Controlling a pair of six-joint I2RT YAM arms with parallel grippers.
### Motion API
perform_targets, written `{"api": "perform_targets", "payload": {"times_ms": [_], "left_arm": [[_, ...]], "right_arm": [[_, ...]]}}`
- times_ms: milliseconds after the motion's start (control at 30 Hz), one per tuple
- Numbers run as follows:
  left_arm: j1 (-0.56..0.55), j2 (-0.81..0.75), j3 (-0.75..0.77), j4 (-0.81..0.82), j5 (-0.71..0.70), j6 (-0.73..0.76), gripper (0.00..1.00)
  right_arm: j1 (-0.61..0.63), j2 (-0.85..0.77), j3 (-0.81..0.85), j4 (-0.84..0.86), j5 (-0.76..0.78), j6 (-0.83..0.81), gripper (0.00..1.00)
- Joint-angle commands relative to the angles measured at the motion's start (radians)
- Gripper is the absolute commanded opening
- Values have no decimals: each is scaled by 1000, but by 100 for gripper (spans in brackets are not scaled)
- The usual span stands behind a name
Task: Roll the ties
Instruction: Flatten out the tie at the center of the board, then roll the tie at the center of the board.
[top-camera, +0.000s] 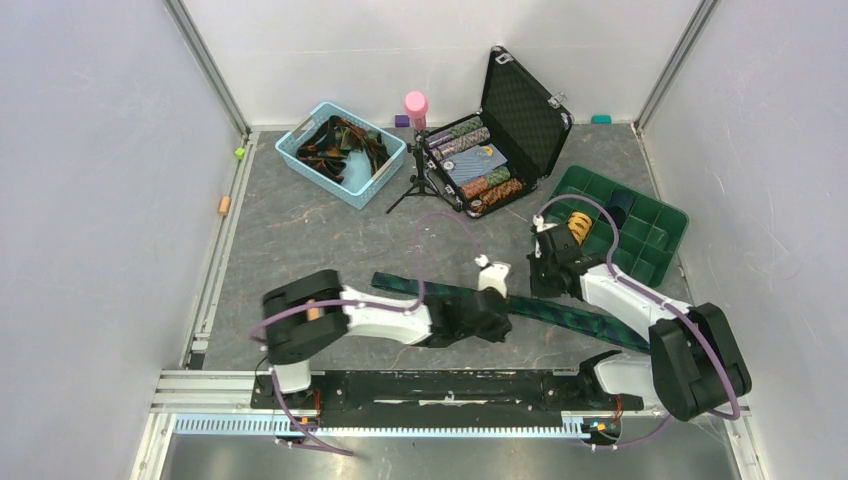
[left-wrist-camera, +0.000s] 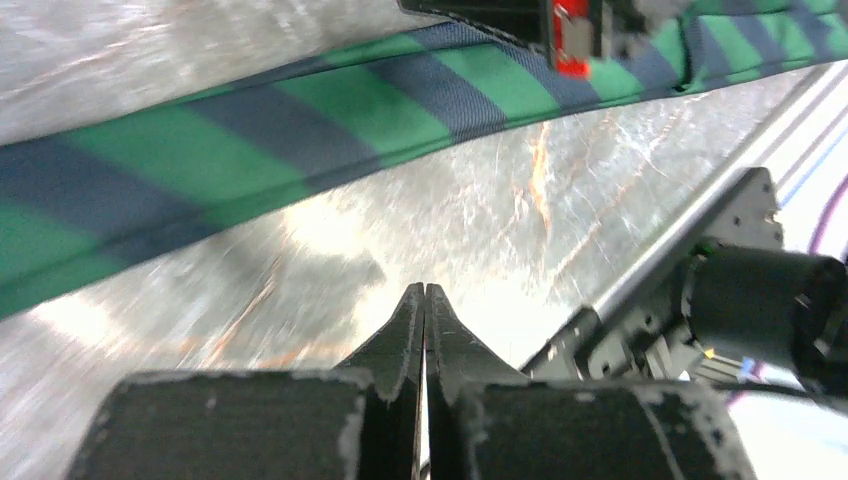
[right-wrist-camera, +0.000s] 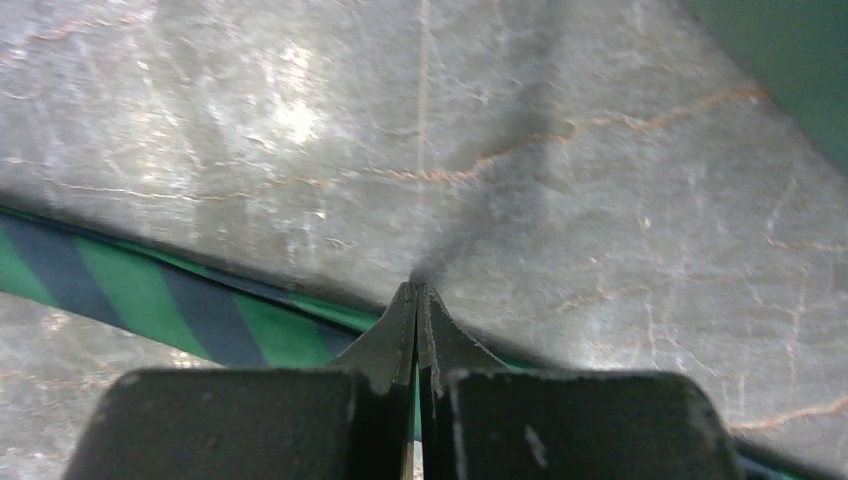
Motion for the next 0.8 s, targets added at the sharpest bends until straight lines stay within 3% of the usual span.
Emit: {"api": "perform_targets", "payload": {"times_ms": [0, 167, 367, 533, 633, 767], "left_arm": [[9, -269, -149, 0, -113, 1, 4], [111, -538, -347, -83, -217, -50, 8], [422, -792, -517, -137, -167, -50, 12], [635, -864, -517, -277, -165, -4, 18], [771, -860, -530, -290, -108, 18, 31], [867, -873, -579, -263, -68, 32, 34]], "right_arm": [[5, 31, 80, 105, -104, -22, 0], [56, 48, 117, 228, -185, -18, 0], [210, 169, 231, 340, -261, 31, 0], [309, 296, 282, 547, -386, 147, 0], [352, 361, 301, 663, -420, 216, 0], [402, 444, 348, 744, -448, 288, 0]]}}
